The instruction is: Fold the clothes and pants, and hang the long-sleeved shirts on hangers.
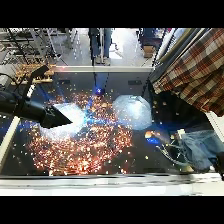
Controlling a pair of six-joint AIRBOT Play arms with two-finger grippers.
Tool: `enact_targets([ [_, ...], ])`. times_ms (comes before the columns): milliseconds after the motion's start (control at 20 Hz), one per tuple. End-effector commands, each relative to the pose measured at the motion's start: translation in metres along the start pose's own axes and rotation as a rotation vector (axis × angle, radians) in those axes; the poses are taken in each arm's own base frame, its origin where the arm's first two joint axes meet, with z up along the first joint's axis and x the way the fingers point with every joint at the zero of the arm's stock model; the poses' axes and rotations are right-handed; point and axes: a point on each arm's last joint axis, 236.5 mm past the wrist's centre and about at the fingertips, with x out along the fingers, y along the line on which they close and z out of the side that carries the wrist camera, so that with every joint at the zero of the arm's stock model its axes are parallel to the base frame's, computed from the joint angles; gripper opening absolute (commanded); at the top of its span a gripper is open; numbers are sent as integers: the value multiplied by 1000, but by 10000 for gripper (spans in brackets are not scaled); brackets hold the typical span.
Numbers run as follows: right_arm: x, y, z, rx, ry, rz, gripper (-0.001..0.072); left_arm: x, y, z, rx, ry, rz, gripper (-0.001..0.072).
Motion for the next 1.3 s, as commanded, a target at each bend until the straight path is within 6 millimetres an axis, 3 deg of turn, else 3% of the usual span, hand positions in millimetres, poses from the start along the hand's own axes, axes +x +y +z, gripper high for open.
enact_targets([
  [0,-12,-53,-3,-7,47,-138,343,1,2,0,-8,-3,1,14],
  [50,-21,-55,1,-47,59,-168,546,1,2,0,-9,-3,2,14],
  [100,-34,-55,7,-90,79,-198,646,1,3,-1,-10,-2,5,14],
  [250,-77,-33,36,-104,72,-242,640,0,21,-10,-90,33,83,15],
  [350,-97,8,52,-189,64,-224,628,-5,52,-26,-187,86,224,15],
  [450,-102,68,49,-333,85,-155,628,-22,93,-48,-280,147,427,15],
  [600,-88,163,0,-536,176,38,628,-66,150,-74,-370,202,754,15],
  [650,-79,186,-25,-610,230,80,628,-81,164,-73,-370,182,838,15],
  [750,-62,215,-78,-753,359,125,624,-92,173,-61,-368,98,872,15],
  [800,-54,226,-107,-821,422,146,601,-95,174,-54,-366,53,868,16],
  [850,-48,233,-132,-877,477,161,521,-98,175,-47,-359,14,875,15],
  [900,-41,238,-155,-929,518,174,401,-101,176,-42,-347,-5,884,16],
  [1000,-29,245,-190,-1029,559,180,84,-100,176,-43,-349,-2,883,15],
  [1050,-24,248,-199,-1066,554,170,33,-100,175,-45,-352,4,879,15],
  [1250,-14,261,-214,-1172,507,167,34,-100,175,-45,-354,7,878,15],
])
